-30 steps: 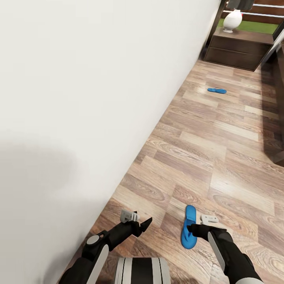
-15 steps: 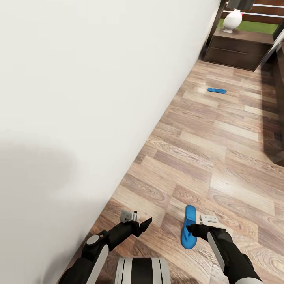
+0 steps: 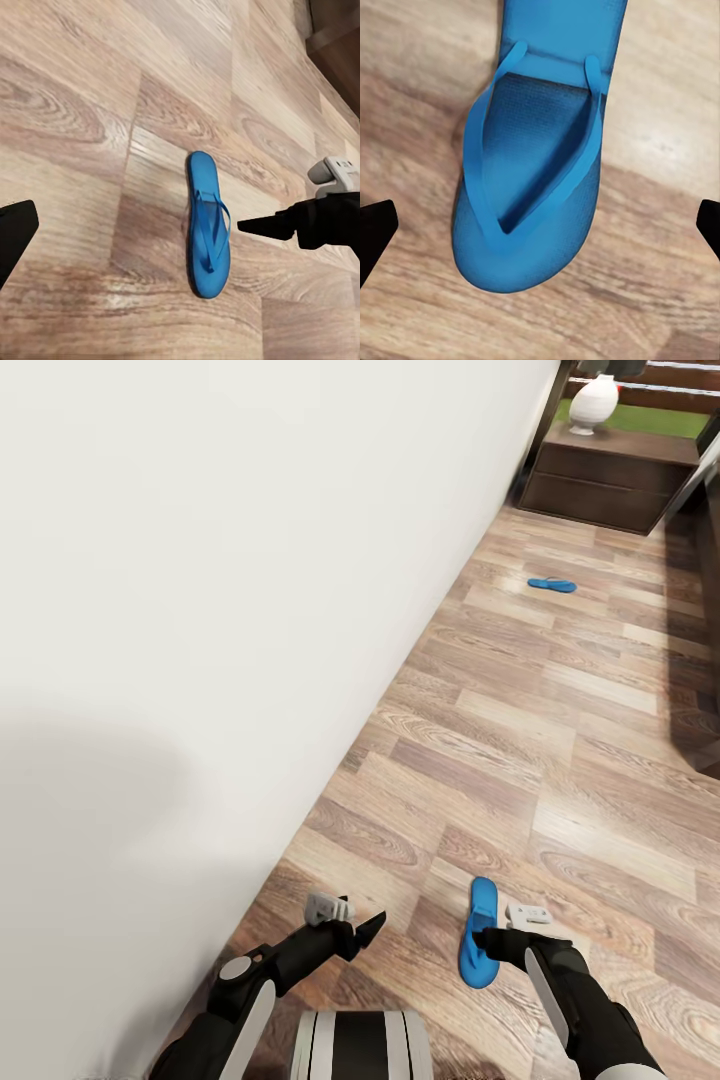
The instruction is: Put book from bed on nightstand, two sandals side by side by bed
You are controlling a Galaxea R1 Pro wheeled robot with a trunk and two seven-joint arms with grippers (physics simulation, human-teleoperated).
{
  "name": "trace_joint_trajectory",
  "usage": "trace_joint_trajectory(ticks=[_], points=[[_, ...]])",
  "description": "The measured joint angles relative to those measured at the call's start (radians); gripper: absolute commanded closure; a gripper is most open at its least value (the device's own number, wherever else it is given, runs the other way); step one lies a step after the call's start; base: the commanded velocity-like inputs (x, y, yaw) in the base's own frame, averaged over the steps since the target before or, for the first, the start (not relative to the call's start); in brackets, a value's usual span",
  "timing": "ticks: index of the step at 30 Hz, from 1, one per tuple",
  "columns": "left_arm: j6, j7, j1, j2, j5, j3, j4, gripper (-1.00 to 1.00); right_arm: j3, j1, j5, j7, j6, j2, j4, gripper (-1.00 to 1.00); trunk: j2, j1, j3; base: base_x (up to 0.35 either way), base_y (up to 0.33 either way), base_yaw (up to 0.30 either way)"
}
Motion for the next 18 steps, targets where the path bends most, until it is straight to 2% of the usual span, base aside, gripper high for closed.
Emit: trace_joint_trajectory(ticks=[7, 13, 18], points=[[0.0, 0.0, 0.0, 0.0, -0.001, 0.0, 0.0, -1.0, 0.0, 0.0, 0.001, -0.001, 0.0, 0.001, 0.0, -1.0, -0.002, 0.003, -0.027, 0.0, 0.0, 0.0], [0.0, 0.001, 0.0, 0.0, -0.001, 0.0, 0.001, -1.0, 0.0, 0.0, 0.002, -0.001, -0.001, 0.001, 0.0, -1.0, -0.002, 0.003, -0.027, 0.0, 0.0, 0.0], [0.0, 0.001, 0.0, 0.0, -0.001, 0.0, 0.001, -1.0, 0.0, 0.0, 0.002, -0.001, -0.001, 0.001, 0.0, -1.0, -0.003, 0.005, -0.043, 0.0, 0.0, 0.0]])
